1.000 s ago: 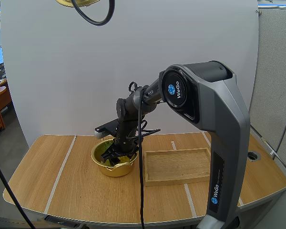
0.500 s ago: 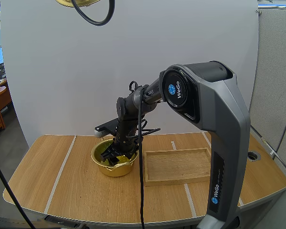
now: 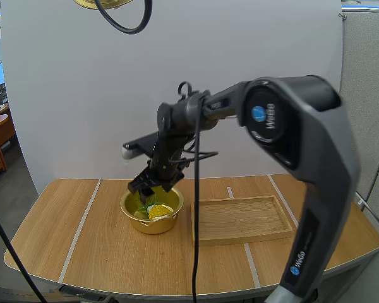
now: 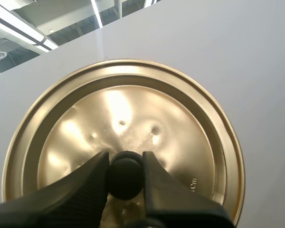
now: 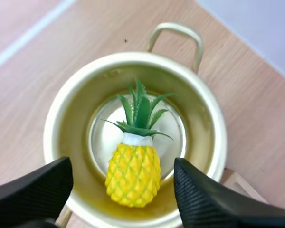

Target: Open the pot, put the pineapple inside, and close it

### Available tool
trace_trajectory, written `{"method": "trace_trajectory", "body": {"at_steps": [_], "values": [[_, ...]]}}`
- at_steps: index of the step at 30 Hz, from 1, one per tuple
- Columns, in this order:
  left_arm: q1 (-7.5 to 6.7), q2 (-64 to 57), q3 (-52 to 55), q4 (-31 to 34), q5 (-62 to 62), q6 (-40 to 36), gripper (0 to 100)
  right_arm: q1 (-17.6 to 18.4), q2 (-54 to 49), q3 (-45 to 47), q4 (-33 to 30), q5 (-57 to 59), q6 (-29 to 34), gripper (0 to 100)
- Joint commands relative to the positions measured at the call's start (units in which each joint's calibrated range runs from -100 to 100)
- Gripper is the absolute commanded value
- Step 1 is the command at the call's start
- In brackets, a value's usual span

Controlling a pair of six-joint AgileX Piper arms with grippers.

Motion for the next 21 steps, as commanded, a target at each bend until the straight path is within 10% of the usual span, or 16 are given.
{"method": "trace_trajectory", "body": {"at_steps": [1,21], "values": [[-0.23,-0.4,-0.5,0.7,-1.9,-0.6,0,0.0,-6.3,-0.3,0.1,4.7,0.5,100],[-0.23,-0.4,-0.5,0.7,-1.9,-0.6,0,0.0,-39.3,13.7,-0.5,12.9,3.0,100]]}}
